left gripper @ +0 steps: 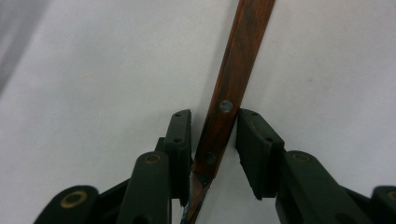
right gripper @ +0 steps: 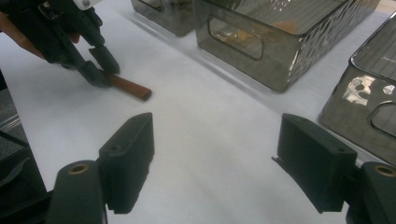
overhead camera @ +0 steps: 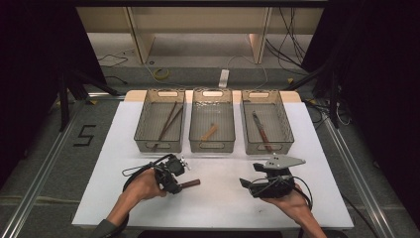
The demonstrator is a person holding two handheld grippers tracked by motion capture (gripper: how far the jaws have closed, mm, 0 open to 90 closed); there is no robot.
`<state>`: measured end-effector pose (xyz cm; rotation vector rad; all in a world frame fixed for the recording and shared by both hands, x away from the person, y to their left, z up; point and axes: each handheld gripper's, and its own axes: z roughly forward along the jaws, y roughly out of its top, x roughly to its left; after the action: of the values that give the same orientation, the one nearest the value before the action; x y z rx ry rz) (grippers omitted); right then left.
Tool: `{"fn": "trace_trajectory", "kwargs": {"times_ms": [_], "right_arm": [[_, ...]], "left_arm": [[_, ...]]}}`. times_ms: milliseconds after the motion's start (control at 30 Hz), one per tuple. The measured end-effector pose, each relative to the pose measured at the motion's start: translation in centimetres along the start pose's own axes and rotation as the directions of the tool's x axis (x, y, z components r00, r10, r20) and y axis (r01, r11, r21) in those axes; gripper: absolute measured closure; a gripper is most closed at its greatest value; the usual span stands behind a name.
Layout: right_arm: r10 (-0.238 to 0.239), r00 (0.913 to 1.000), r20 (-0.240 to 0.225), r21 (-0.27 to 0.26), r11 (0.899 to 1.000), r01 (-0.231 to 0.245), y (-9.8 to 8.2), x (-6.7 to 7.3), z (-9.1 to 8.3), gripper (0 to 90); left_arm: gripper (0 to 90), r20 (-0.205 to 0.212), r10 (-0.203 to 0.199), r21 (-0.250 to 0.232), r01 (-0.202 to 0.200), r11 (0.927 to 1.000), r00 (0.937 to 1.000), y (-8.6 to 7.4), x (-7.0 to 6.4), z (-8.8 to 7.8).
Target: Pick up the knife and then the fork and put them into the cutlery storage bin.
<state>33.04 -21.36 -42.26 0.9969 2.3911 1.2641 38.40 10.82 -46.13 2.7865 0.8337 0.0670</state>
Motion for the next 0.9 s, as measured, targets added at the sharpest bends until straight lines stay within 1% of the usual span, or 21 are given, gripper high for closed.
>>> {"fn": "trace_trajectory", "kwargs": {"times_ms": [67, 133, 467, 567, 800, 900], "right_arm": [[0.013, 0.9998, -0.013, -0.002, 1.0, -0.013, 0.01, -0.03, -0.06, 28.3], [0.01, 0.9999, -0.007, -0.002, 1.0, -0.01, 0.03, -0.04, -0.1, 28.3], [0.006, 1.0, -0.006, -0.001, 1.0, -0.006, 0.02, 0.03, -0.1, 28.3], [0.006, 1.0, -0.007, 0.0, 1.0, -0.006, 0.02, 0.04, -0.1, 28.3], [0.003, 1.0, -0.009, 0.0, 1.0, -0.003, 0.02, 0.08, -0.06, 28.3], [0.003, 0.9999, -0.01, 0.0, 1.0, -0.003, 0.03, 0.11, -0.06, 28.4]], "left_arm": [[67.6, -0.001, 0.003, 0.002, -0.003, 1.0, 1.0, 0.04, -0.06, -0.01], [69.2, -0.004, 0.008, 0.002, -0.007, 1.0, 1.0, 0.06, -0.14, 0.01], [75.2, 0.001, 0.021, 0.008, -0.021, 0.9998, 0.9998, 0.15, -0.35, 0.02], [75.4, 0.002, 0.021, 0.008, -0.021, 0.9997, 0.9998, 0.15, -0.34, 0.02], [75.9, -0.003, 0.036, 0.009, -0.036, 0.9993, 0.9994, 0.13, -0.4, -0.03], [76.0, -0.004, 0.023, 0.008, -0.023, 0.9997, 0.9997, 0.14, -0.43, -0.04]]}}
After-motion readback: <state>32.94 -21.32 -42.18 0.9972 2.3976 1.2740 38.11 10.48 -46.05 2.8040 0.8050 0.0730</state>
